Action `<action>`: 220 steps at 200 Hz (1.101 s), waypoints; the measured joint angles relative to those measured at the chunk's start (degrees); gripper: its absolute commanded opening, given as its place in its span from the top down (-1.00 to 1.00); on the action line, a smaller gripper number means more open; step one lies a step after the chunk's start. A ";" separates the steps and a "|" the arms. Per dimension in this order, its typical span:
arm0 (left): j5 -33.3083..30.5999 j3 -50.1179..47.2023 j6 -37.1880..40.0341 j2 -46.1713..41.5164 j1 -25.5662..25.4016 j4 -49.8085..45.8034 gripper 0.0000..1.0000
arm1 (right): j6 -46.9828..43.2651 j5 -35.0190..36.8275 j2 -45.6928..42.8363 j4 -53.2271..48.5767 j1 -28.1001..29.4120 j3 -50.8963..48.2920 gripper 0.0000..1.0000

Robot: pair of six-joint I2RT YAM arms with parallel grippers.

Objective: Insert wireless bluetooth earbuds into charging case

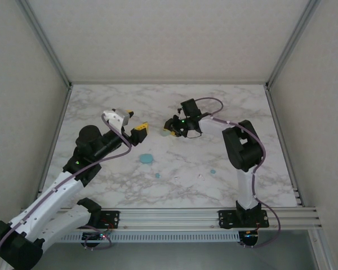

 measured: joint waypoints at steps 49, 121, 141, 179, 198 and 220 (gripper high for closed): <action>-1.18 -0.02 0.04 0.66 0.00 -1.90 -0.55 | -1.38 1.81 3.02 0.09 0.63 2.71 0.56; -1.16 -0.02 0.07 1.97 0.00 -2.43 -0.55 | -6.58 6.38 3.37 -7.76 0.61 5.25 0.15; -1.07 0.02 0.07 2.84 0.00 -2.43 -0.55 | -8.50 8.35 3.37 -11.28 0.61 6.54 0.05; -0.85 0.07 0.07 4.68 0.00 -2.43 -0.55 | -12.96 12.98 3.37 -18.69 0.55 9.51 -0.11; -0.74 0.13 0.07 4.92 0.00 -2.40 -0.54 | -15.19 14.38 3.28 -21.88 0.50 11.30 -0.14; -0.74 0.17 0.07 4.92 0.00 -2.40 -0.55 | -18.71 16.94 2.14 -25.16 0.24 12.87 -0.17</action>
